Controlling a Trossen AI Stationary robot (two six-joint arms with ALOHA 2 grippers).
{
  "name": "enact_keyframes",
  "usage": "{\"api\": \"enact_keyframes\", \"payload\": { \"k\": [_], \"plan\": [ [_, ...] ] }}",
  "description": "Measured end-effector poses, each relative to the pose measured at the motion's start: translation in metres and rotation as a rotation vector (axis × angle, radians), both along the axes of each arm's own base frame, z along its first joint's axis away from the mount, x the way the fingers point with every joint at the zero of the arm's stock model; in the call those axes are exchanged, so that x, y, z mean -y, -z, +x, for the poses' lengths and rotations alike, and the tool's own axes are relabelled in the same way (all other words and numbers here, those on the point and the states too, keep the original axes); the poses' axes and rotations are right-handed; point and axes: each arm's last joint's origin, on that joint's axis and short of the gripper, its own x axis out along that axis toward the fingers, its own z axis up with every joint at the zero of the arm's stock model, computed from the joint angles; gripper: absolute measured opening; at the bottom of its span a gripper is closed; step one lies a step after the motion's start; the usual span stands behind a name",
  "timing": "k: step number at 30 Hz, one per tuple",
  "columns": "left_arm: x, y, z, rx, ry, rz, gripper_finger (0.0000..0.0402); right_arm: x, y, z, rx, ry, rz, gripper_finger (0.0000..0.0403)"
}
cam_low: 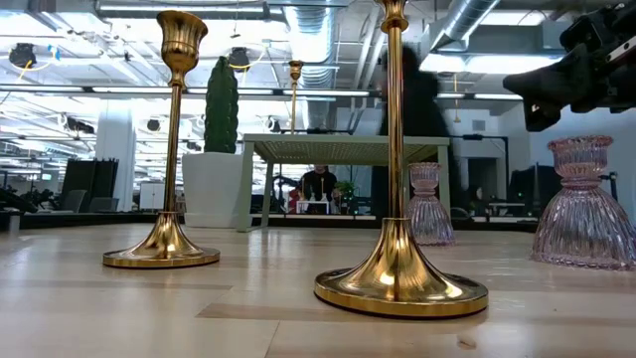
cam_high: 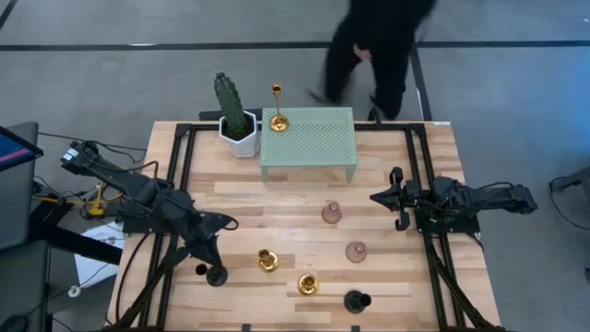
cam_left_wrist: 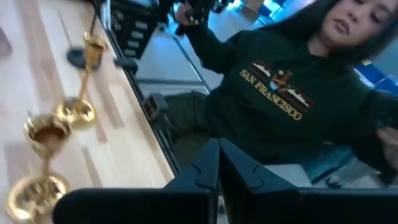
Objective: Pick & Place candle stick holders
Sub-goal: Put the left black candle holder on the shelf
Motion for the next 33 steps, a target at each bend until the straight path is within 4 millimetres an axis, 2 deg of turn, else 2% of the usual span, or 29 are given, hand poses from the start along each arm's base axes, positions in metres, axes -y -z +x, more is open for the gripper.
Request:
{"api": "enact_keyframes", "payload": {
  "k": [6, 17, 21, 28, 33],
  "plan": [
    [0.001, -0.002, 0.008, 0.05, -0.042, -0.004, 0.0006, 0.0, 0.0, 0.0, 0.0, 0.0, -0.009, 0.0],
    [0.01, 0.008, 0.021, -0.017, -0.034, 0.023, 0.0006, 0.0, 0.0, 0.0, 0.0, 0.001, -0.051, 0.0],
    [0.008, 0.01, 0.026, -0.073, -0.12, -0.016, 0.0005, 0.0, 0.0, 0.0, 0.0, 0.002, -0.051, 0.0],
    [-0.003, 0.004, 0.012, -0.207, -0.223, -0.179, 0.0004, 0.001, -0.001, 0.0, 0.005, 0.043, -0.028, 0.0],
    [-0.013, 0.008, -0.006, -0.286, -0.277, -0.162, 0.0004, 0.002, -0.001, 0.0, 0.007, 0.055, -0.025, 0.0]
  ]
}}
